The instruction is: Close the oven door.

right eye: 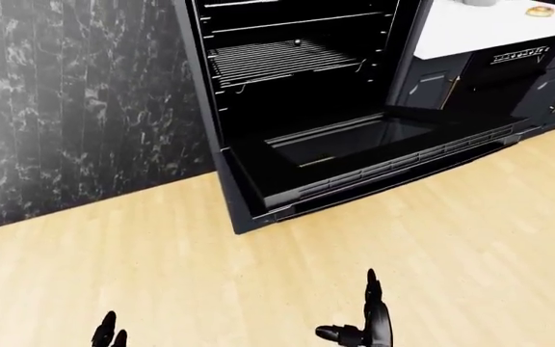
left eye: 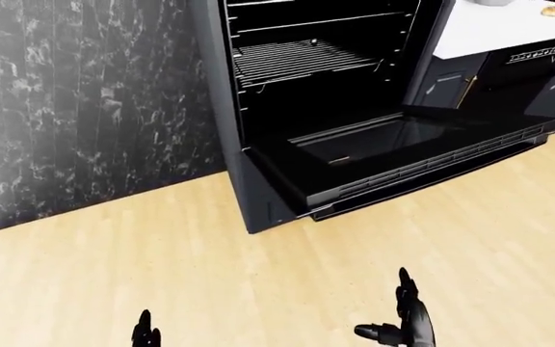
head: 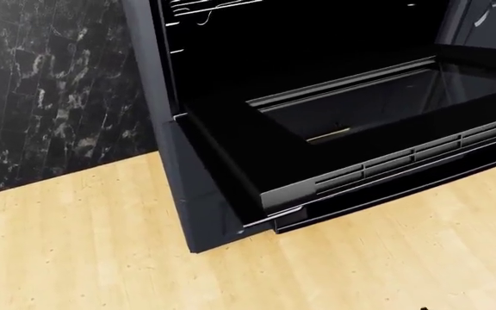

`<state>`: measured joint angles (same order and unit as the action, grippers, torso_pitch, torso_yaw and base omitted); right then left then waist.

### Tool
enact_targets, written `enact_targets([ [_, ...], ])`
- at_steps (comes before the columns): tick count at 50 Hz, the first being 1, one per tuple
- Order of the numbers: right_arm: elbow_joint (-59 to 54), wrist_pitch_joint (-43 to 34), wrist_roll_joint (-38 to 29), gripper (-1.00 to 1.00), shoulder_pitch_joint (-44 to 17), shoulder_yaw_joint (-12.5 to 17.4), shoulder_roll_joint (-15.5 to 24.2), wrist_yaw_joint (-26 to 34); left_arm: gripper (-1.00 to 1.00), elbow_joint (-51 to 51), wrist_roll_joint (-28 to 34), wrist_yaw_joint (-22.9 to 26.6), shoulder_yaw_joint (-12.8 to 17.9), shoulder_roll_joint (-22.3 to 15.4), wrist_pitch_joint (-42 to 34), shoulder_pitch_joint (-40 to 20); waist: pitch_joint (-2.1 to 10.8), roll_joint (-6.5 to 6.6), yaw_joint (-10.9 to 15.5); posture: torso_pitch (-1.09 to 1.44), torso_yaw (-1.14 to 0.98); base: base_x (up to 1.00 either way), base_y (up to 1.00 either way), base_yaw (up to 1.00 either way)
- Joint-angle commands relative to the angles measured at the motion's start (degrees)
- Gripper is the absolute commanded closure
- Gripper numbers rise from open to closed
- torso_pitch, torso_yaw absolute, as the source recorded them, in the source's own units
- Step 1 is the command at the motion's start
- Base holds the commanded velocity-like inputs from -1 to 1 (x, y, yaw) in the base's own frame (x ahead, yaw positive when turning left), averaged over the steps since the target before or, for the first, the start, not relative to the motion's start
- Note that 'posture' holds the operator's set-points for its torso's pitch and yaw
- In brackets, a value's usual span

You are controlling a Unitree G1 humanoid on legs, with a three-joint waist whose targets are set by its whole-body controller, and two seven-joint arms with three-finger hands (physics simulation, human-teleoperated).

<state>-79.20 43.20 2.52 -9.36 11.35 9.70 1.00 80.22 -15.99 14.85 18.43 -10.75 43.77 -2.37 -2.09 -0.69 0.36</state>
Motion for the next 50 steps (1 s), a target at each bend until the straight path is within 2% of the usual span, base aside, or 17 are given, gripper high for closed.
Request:
enact_targets([
  [1, 1.1, 1.4, 0.4, -1.0, -0.6, 0.5, 1.1, -0.3, -1.0, -0.9, 0.0, 0.3, -0.1, -0.1, 1.4, -0.6, 0.4, -0.4, -0.3, 0.0, 0.0, 0.14, 0.11, 0.0],
  [3, 1.1, 1.4, 0.4, -1.0, -0.6, 0.5, 1.1, -0.3, -1.0, -0.9, -0.1, 0.5, -0.1, -0.2, 1.2, -0.7, 0.04, -1.21, -0.5, 0.0, 0.0, 0.13, 0.12, 0.0],
  [10, 1.1, 1.5, 0.5, -1.0, -0.5, 0.5, 1.0, -0.3, -1.0, -0.9, 0.0, 0.5, 0.1, -0.2, 1.3, -0.6, 0.61, 0.13, -0.9, 0.0, 0.0, 0.13, 0.12, 0.0],
  [13, 1.1, 1.5, 0.5, -1.0, -0.5, 0.5, 1.0, -0.2, -1.0, -0.9, -0.1, 0.5, 0.0, -0.2, 1.3, -0.6, -0.02, 2.22, -1.0, 0.0, 0.0, 0.13, 0.13, 0.0],
  [15, 1.1, 1.5, 0.5, -1.0, -0.5, 0.6, 1.0, -0.2, -1.0, -0.9, -0.1, 0.5, 0.0, -0.1, 1.3, -0.6, 0.63, 5.44, -0.9, 0.0, 0.0, 0.13, 0.13, 0.0],
  [16, 1.1, 1.5, 0.6, -1.0, -0.5, 0.6, 1.0, -0.1, -1.0, -0.9, -0.1, 0.5, 0.0, -0.1, 1.3, -0.6, 0.48, 3.83, -0.5, 0.0, 0.0, 0.12, 0.12, 0.0],
  [19, 1.1, 1.5, 0.6, -1.0, -0.5, 0.6, 1.0, -0.1, -1.0, -0.9, -0.2, 0.6, 0.0, -0.2, 1.2, -0.7, -0.01, 3.94, 0.1, 0.0, 0.0, 0.13, 0.12, 0.0],
  [25, 1.1, 1.4, 0.8, -1.0, -0.5, 0.7, 1.0, 0.0, -1.0, -0.9, -0.1, 0.5, 0.0, -0.2, 1.2, -0.7, -0.08, 1.37, -0.2, 0.0, 0.0, 0.13, 0.13, 0.0],
  [28, 1.1, 1.5, 0.8, -1.0, -0.4, 0.6, 0.9, 0.0, -1.0, -0.9, -0.1, 0.5, 0.0, -0.2, 1.1, -0.8, 0.09, -1.09, -0.1, 0.0, 0.0, 0.13, 0.15, 0.0],
  [30, 1.1, 1.4, 0.8, -1.0, -0.5, 0.6, 0.9, 0.0, -1.0, -0.9, -0.1, 0.5, 0.0, -0.2, 1.1, -0.8, 0.87, -4.05, -0.2, 0.0, 0.0, 0.13, 0.15, 0.0],
  [32, 1.1, 1.4, 0.8, -1.0, -0.5, 0.6, 0.9, 0.1, -1.0, -0.9, -0.2, 0.6, 0.1, -0.2, 1.1, -0.9, 0.67, -2.16, -0.8, 0.0, 0.0, 0.13, 0.15, 0.0],
  [36, 1.1, 1.4, 0.9, -1.0, -0.5, 0.6, 0.9, 0.1, -1.0, -0.9, -0.2, 0.7, 0.1, -0.2, 1.1, -0.9, 0.84, -1.94, -1.0, 0.0, 0.0, 0.13, 0.15, 0.0],
  [40, 1.1, 1.4, 0.9, -1.0, -0.5, 0.6, 0.9, 0.1, -1.0, -0.9, -0.1, 0.5, 0.0, -0.1, 1.3, -0.7, 0.34, 0.34, -1.1, 0.0, 0.0, 0.13, 0.15, 0.0],
  [42, 1.1, 1.4, 0.9, -1.0, -0.5, 0.6, 0.9, 0.1, -1.0, -0.9, -0.1, 0.5, 0.0, -0.2, 1.2, -0.8, 0.27, 2.5, -1.2, 0.0, 0.0, 0.14, 0.15, 0.0],
  [44, 1.1, 1.4, 0.8, -1.0, -0.5, 0.5, 0.9, 0.1, -1.0, -0.9, -0.1, 0.5, 0.0, -0.2, 1.2, -0.8, 1.33, 6.41, -1.1, 0.0, 0.0, 0.13, 0.15, 0.0],
  [45, 1.1, 1.4, 0.9, -1.0, -0.5, 0.6, 0.9, 0.1, -1.0, -0.9, -0.1, 0.5, 0.0, -0.1, 1.2, -0.7, 1.15, 4.52, -0.6, 0.0, 0.0, 0.14, 0.16, 0.0],
  [50, 1.1, 1.5, 0.8, -1.0, -0.5, 0.5, 0.9, 0.0, -1.0, -0.9, -0.2, 0.5, 0.0, -0.1, 1.2, -0.8, 0.62, 3.24, -0.1, 0.0, 0.0, 0.13, 0.15, 0.0],
])
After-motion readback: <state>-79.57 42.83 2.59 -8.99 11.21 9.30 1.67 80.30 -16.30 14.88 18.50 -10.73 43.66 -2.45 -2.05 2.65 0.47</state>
